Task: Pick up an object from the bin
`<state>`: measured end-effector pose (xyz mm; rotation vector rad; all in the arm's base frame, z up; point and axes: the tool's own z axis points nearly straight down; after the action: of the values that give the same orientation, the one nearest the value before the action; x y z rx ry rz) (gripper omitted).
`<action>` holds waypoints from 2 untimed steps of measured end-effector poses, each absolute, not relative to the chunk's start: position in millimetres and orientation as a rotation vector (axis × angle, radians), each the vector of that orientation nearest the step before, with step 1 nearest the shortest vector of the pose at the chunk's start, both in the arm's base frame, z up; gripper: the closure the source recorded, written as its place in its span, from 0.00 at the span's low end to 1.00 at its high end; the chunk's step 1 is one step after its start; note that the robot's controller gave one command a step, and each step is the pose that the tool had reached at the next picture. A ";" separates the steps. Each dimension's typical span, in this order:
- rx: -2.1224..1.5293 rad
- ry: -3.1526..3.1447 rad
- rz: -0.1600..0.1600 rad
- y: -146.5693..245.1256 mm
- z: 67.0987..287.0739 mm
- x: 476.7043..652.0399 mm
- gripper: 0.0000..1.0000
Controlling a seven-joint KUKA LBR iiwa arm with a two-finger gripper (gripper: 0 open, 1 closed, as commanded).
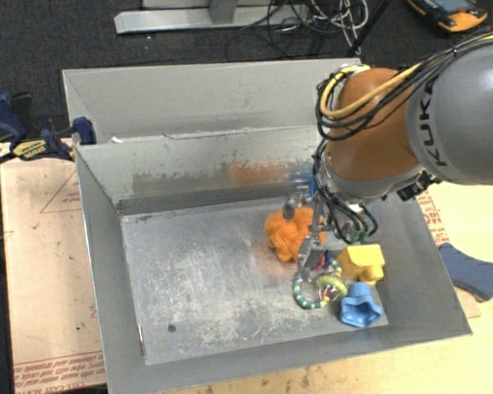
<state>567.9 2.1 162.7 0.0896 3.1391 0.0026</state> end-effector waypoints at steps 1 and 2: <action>0.110 3.128 0.002 -6.8 112.3 579.1 0.00; 0.111 3.130 0.003 -6.9 98.6 582.3 0.00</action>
Offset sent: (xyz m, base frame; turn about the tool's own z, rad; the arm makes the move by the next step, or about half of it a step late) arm 0.0481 -0.0104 -0.0927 -0.0313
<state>582.3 -6.9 98.6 0.1108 3.1304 0.0032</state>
